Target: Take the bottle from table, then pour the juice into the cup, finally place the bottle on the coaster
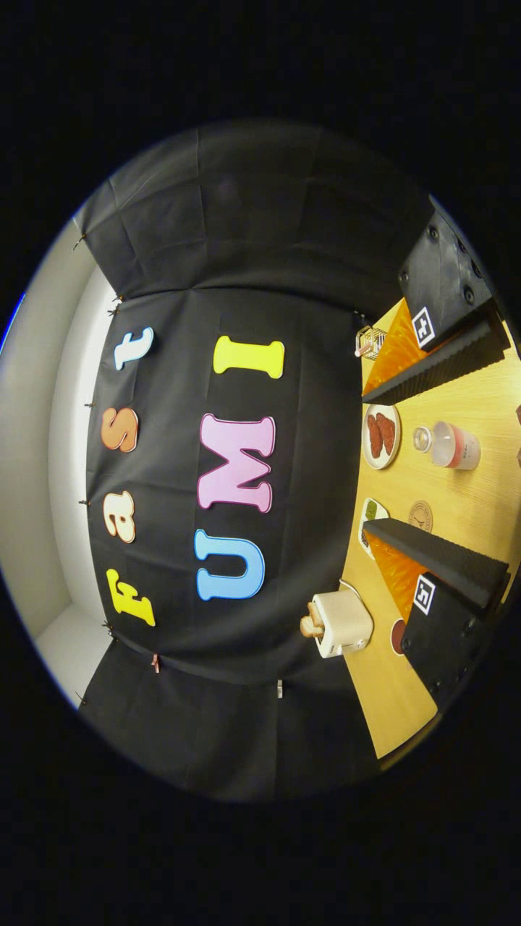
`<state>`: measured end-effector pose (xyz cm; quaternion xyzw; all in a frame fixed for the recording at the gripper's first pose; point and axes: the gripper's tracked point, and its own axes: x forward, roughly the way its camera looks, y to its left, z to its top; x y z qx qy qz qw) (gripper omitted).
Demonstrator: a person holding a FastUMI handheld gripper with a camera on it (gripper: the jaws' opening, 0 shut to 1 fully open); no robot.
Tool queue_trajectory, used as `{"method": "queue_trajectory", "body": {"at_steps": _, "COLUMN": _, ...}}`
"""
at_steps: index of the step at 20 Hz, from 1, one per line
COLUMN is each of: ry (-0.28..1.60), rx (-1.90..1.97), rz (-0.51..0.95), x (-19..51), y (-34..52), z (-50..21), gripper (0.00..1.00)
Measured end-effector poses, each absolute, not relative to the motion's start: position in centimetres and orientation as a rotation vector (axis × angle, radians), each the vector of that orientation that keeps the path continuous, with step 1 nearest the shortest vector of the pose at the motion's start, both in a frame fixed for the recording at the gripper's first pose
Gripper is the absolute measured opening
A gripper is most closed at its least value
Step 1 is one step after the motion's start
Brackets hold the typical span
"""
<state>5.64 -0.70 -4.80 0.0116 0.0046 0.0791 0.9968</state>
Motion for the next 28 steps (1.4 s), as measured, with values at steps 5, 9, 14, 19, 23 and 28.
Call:
{"method": "queue_trajectory", "body": {"at_steps": 5, "ry": 0.037, "rx": 0.043, "rz": 0.131, "x": 7.0, "y": -1.4, "z": -6.0, "gripper": 0.97}}
{"method": "queue_trajectory", "body": {"at_steps": 9, "ry": 0.041, "rx": 0.045, "rz": 0.115, "x": 7.9, "y": -1.8, "z": -7.1, "gripper": 0.97}}
{"method": "queue_trajectory", "body": {"at_steps": 14, "ry": 0.09, "rx": 0.036, "rz": 0.105, "x": 8.7, "y": -1.8, "z": -9.9, "gripper": 0.97}}
{"method": "queue_trajectory", "body": {"at_steps": 19, "ry": 0.107, "rx": 0.019, "rz": 0.097, "x": 10.1, "y": -2.1, "z": -12.2, "gripper": 0.97}}
{"method": "queue_trajectory", "body": {"at_steps": 23, "ry": 0.104, "rx": 0.005, "rz": 0.093, "x": 11.7, "y": -1.9, "z": -14.7, "gripper": 0.97}}
{"method": "queue_trajectory", "body": {"at_steps": 28, "ry": 0.126, "rx": 0.025, "rz": 0.081, "x": 13.1, "y": -1.9, "z": -18.1, "gripper": 0.97}}
